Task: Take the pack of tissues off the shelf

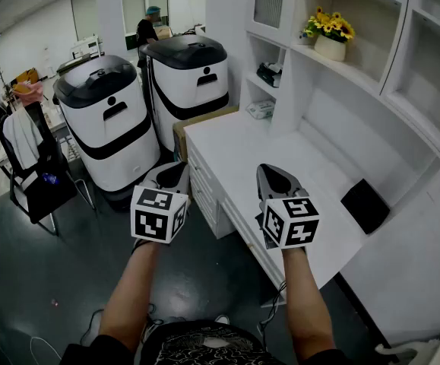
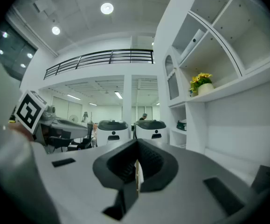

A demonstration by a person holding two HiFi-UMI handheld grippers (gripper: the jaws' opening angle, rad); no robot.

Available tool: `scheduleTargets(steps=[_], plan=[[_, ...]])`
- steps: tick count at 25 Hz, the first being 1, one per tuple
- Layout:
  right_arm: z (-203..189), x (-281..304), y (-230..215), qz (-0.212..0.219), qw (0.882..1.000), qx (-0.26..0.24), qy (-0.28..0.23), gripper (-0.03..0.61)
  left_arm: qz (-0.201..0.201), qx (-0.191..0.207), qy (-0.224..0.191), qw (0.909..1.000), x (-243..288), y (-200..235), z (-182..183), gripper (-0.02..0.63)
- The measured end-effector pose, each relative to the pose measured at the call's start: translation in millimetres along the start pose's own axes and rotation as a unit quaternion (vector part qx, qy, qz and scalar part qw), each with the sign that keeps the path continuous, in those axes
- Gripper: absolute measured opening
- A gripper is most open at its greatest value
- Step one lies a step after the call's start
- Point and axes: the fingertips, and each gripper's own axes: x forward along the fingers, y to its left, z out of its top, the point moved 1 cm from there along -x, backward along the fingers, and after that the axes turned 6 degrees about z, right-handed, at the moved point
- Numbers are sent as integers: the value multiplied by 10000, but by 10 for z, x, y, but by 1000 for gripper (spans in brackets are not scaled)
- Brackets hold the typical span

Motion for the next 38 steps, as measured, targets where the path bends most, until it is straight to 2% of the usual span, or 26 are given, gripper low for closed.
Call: scheduleTargets(steps=[16, 22, 27, 38], plan=[[-105, 29, -151, 25, 10000, 30, -16, 6, 17, 78, 23, 10000, 162, -163, 18, 9], [-122, 267, -249, 20, 10000, 26, -31, 40, -22, 127, 6, 9999, 409, -77, 12, 9], [-147, 623, -344, -36, 10000, 2, 6, 67, -109, 1, -56, 9999, 756, 130, -11, 9], [-95, 1687, -661, -643, 9978, 49, 179, 103, -744, -71, -49, 9972, 1906, 802, 34, 9]])
